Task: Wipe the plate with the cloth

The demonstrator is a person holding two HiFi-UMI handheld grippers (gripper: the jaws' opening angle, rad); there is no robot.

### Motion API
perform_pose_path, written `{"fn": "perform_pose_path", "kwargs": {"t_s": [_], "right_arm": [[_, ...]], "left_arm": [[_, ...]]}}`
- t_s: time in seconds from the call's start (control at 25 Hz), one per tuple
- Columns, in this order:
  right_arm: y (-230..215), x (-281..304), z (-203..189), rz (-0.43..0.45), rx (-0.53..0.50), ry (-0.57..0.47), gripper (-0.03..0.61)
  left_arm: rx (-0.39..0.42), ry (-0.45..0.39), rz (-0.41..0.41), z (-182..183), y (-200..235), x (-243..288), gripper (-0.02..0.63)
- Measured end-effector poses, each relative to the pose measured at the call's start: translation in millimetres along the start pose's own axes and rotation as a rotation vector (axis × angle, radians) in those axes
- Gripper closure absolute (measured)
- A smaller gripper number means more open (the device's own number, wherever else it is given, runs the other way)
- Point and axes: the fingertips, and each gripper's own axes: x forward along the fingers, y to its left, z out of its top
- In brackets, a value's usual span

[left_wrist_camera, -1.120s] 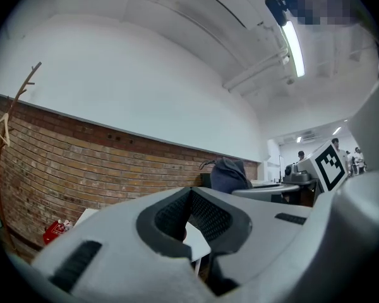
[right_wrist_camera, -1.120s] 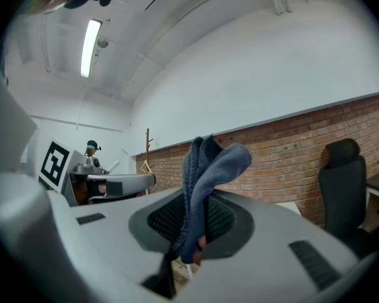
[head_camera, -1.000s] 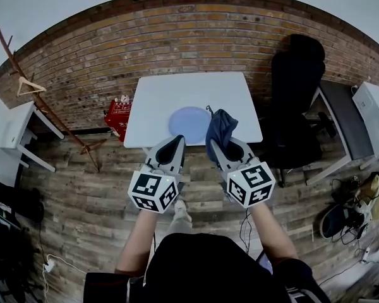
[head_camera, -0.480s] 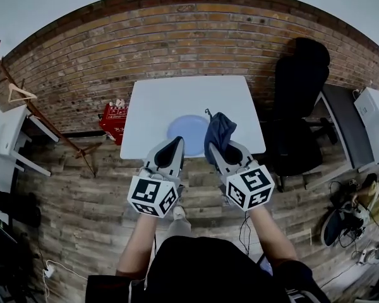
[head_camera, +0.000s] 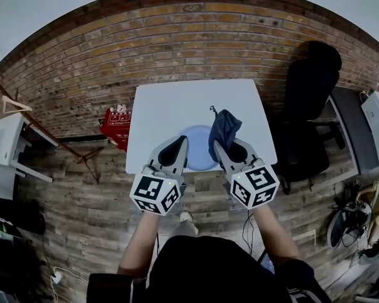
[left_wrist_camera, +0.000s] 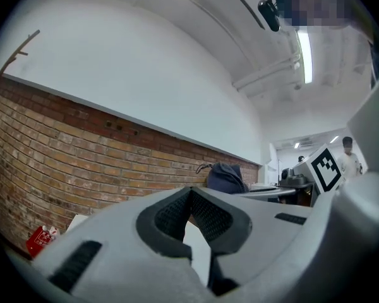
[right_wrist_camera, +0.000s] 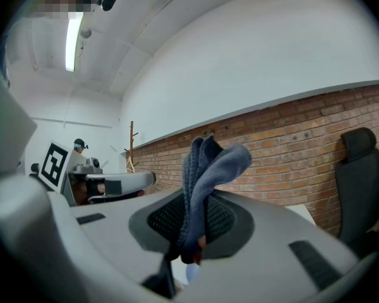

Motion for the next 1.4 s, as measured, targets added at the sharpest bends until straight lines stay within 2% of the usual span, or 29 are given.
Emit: {"fn": "perform_pose_path", "kwargs": {"t_s": [0.36,0.68,1.04,1.4], "right_arm": [[-13,63,6,-0.077,0.022,0.015,0.518],[-18,99,-1,-0.139,0.025,0.035,0.518],[-31,114,-22,-0.178,0.029,0.092,0.518],[-60,106,-44,-0.176,0.030,0.147,0.518]], "left_arm": [[-0.026,0.041,-0.062,0,61,33,0.597],[-0.050,0.070,-0.135,-14,94,49,0.597],[-0.026,0.092,-0.219,-27,101,61,0.597],[-0.024,0.134,-0.191,-52,100,78,0.597]]}}
